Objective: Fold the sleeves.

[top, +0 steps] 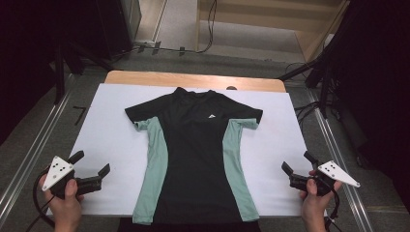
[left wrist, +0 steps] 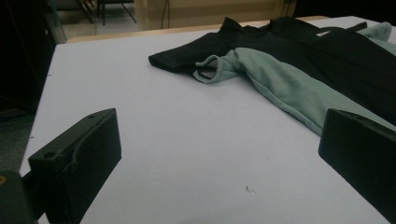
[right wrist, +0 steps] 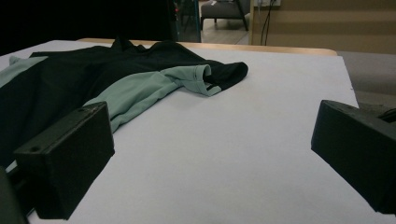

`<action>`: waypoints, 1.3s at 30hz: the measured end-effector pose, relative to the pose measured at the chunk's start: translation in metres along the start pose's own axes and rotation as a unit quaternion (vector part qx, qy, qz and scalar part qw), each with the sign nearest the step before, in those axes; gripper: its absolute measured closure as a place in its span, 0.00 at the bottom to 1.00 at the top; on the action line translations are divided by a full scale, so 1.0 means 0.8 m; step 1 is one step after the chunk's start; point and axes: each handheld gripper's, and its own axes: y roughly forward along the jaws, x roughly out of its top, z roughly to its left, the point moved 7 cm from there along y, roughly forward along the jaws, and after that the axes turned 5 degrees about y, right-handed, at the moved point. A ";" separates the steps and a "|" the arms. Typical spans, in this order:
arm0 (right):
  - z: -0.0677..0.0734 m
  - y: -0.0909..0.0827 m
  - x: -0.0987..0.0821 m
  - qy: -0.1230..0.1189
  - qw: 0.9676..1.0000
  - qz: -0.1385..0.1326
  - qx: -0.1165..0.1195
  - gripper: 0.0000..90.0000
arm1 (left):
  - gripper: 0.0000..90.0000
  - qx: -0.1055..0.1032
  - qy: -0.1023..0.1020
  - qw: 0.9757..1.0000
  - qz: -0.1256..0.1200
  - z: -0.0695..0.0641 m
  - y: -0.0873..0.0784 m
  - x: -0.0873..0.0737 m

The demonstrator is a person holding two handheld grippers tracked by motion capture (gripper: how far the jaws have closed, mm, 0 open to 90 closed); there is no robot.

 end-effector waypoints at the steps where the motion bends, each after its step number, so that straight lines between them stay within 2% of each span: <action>1: 0.000 0.001 0.000 -0.001 1.000 -0.001 0.000 0.00 | 0.00 0.001 0.001 1.000 0.002 0.000 0.000 0.000; 7: -0.001 0.003 -0.001 -0.001 1.000 -0.001 -0.002 0.00 | 0.00 -0.005 0.004 1.000 -0.003 -0.003 -0.001 0.002; 14: 0.002 0.004 -0.002 -0.012 1.000 0.001 -0.002 0.00 | 0.00 -0.004 -0.001 1.000 -0.012 -0.006 -0.001 0.012; 18: 0.003 0.004 -0.003 -0.015 1.000 0.001 -0.005 0.00 | 0.00 -0.004 0.014 1.000 -0.012 -0.012 0.002 0.023; 21: 0.004 0.003 -0.004 -0.013 1.000 0.002 -0.005 0.00 | 0.00 -0.013 0.013 1.000 -0.015 -0.018 0.006 0.032; 25: 0.006 0.003 -0.004 -0.018 1.000 0.003 -0.005 0.00 | 0.00 -0.015 0.012 1.000 -0.016 -0.022 0.012 0.045; 29: 0.007 0.001 -0.005 -0.021 1.000 0.003 -0.007 0.00 | 0.00 -0.012 0.012 1.000 -0.004 -0.022 0.020 0.054; 34: 0.008 0.002 -0.005 -0.025 1.000 0.006 -0.006 0.00 | 0.00 -0.024 0.001 1.000 -0.006 -0.020 0.033 0.072; 39: 0.009 0.003 -0.005 -0.030 1.000 0.007 -0.004 0.00 | 0.00 -0.026 0.014 1.000 -0.007 -0.022 0.045 0.090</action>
